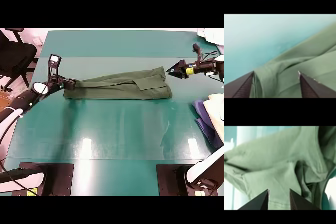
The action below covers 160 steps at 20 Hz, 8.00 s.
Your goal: Fold the shirts.
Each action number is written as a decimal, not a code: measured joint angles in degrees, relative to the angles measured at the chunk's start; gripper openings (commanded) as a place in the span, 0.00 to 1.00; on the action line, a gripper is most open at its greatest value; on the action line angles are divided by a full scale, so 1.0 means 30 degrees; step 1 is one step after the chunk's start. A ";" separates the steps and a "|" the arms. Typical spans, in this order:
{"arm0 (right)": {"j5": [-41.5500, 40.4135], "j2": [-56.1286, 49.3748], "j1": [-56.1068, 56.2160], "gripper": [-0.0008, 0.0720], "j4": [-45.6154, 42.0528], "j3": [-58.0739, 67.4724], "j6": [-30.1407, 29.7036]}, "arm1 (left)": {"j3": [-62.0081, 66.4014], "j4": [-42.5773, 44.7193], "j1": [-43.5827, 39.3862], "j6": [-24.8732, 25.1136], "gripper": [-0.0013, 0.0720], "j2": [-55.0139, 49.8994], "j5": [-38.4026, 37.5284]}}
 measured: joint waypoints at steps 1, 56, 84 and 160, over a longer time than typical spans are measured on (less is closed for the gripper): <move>-0.0015 0.0262 -0.0160 0.44 -0.0007 0.0000 -0.0022 | 0.0415 0.0168 -0.0007 0.0000 0.89 0.0321 -0.1035; 0.1158 -0.3854 0.2871 0.04 -0.3439 0.1319 0.0299 | 0.6732 0.0146 -0.5923 -0.8699 0.05 -0.7344 -0.4656; 0.2164 0.4473 -0.2076 0.04 0.1501 0.1333 -0.0036 | 0.7825 -0.0852 -1.0280 -0.9180 0.05 -0.8473 -0.3432; -0.9748 -0.1785 1.3981 0.64 0.3104 0.1341 0.3971 | 1.7391 0.4000 -0.0583 -0.7220 0.05 -0.6200 -1.7879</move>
